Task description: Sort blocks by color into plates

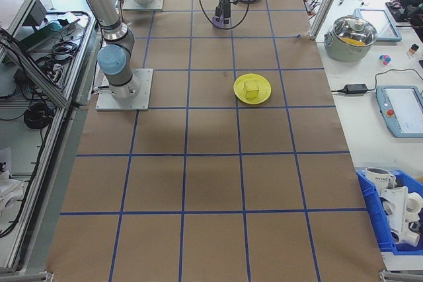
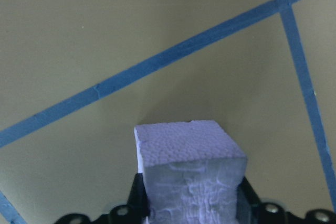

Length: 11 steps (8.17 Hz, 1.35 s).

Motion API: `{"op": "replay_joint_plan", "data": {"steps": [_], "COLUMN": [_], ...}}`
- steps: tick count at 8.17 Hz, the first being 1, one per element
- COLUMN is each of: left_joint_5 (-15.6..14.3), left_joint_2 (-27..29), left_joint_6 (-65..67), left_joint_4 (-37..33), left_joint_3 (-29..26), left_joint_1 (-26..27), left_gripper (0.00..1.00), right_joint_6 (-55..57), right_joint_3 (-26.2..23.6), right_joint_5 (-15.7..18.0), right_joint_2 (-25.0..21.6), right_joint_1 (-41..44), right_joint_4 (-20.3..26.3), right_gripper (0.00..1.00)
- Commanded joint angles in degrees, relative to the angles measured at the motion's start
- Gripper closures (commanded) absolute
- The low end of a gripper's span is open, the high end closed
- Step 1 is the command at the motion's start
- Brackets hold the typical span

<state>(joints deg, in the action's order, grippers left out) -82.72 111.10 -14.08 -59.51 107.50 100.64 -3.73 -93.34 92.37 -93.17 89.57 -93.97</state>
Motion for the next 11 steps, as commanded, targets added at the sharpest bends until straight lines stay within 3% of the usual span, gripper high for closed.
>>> {"op": "replay_joint_plan", "data": {"steps": [1,4,6,8,10,11], "left_joint_5": [-0.24,-4.19,-4.11,-4.20,-9.45,-9.21], "left_joint_2": [-0.09,-1.85,-2.20,0.25,5.06,6.40], "left_joint_6": [0.02,0.46,0.55,-0.23,-1.81,-5.13], "left_joint_4": [0.09,-0.96,-11.28,-21.49,-21.71,-21.18], "left_joint_3": [-0.36,-2.28,-12.00,-25.17,-32.07,-32.36], "left_joint_1": [-0.09,-2.80,-9.46,-13.78,-17.39,-20.28], "left_gripper": [1.00,1.00,1.00,1.00,1.00,1.00], "right_joint_6": [-0.05,-0.05,-0.05,-0.05,-0.05,-0.05], "right_joint_3": [0.00,0.00,0.00,0.00,0.00,0.00], "right_joint_5": [0.01,0.53,0.70,0.36,0.70,0.27], "right_joint_2": [0.00,0.00,0.00,0.00,0.00,0.00], "right_joint_1": [0.08,-0.01,-0.01,-0.01,-0.01,-0.01], "right_joint_4": [-0.07,-0.07,-0.25,-0.42,-0.25,-0.50], "right_gripper": [0.00,0.00,0.00,0.00,0.00,0.00]}}
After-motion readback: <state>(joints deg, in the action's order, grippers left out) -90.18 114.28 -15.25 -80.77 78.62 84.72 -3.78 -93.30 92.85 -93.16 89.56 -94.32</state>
